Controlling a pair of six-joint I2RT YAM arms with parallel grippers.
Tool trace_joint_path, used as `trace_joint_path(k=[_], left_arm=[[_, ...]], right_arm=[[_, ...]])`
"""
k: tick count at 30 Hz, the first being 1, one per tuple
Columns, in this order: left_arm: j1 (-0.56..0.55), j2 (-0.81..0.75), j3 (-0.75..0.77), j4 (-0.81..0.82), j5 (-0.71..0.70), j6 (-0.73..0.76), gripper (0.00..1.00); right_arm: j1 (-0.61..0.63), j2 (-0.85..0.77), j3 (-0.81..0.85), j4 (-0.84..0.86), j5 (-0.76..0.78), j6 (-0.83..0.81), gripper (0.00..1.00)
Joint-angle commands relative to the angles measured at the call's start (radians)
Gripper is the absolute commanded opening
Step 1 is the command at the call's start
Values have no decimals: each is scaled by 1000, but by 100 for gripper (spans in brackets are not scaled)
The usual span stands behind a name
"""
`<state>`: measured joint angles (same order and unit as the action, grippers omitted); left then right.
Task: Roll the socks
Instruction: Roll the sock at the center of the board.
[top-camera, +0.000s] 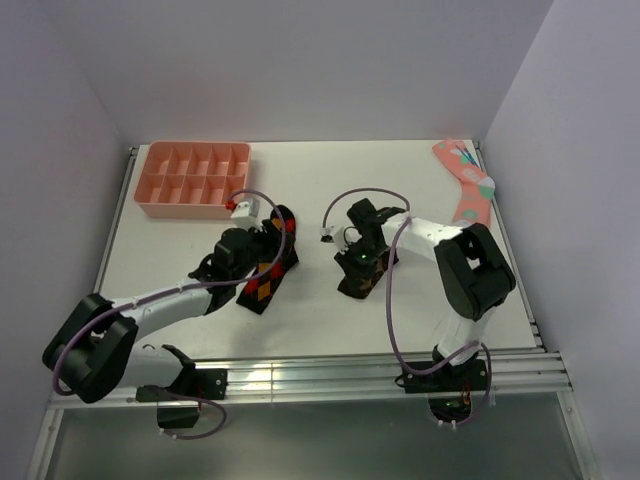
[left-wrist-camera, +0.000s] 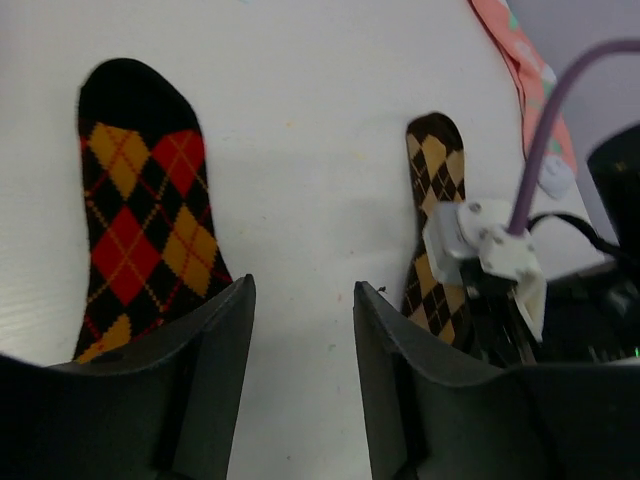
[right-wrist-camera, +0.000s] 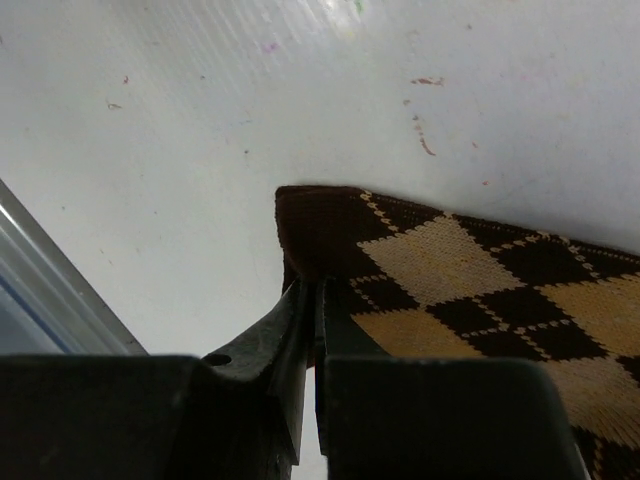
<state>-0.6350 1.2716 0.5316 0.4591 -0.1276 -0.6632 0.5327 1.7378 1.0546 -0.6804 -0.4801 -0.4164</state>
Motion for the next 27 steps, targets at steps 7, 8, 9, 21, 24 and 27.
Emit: trace_joint_path(k=[7, 8, 9, 21, 24, 27], left_arm=[[-89, 182, -2, 378, 281, 174, 36], [-91, 222, 11, 397, 310, 183, 29], [-91, 242, 22, 406, 371, 189, 28], [-163, 429, 149, 334, 612, 304, 28], [-202, 454, 192, 256, 597, 347, 32], [-230, 476, 225, 191, 585, 381, 33]], right_arm=[[-99, 141, 103, -171, -186, -65, 5], [-106, 150, 110, -183, -198, -74, 5], [-121, 166, 114, -192, -210, -81, 5], [-163, 193, 139, -242, -258, -101, 5], [-168, 197, 140, -243, -261, -102, 5], [-172, 200, 148, -255, -270, -102, 5]])
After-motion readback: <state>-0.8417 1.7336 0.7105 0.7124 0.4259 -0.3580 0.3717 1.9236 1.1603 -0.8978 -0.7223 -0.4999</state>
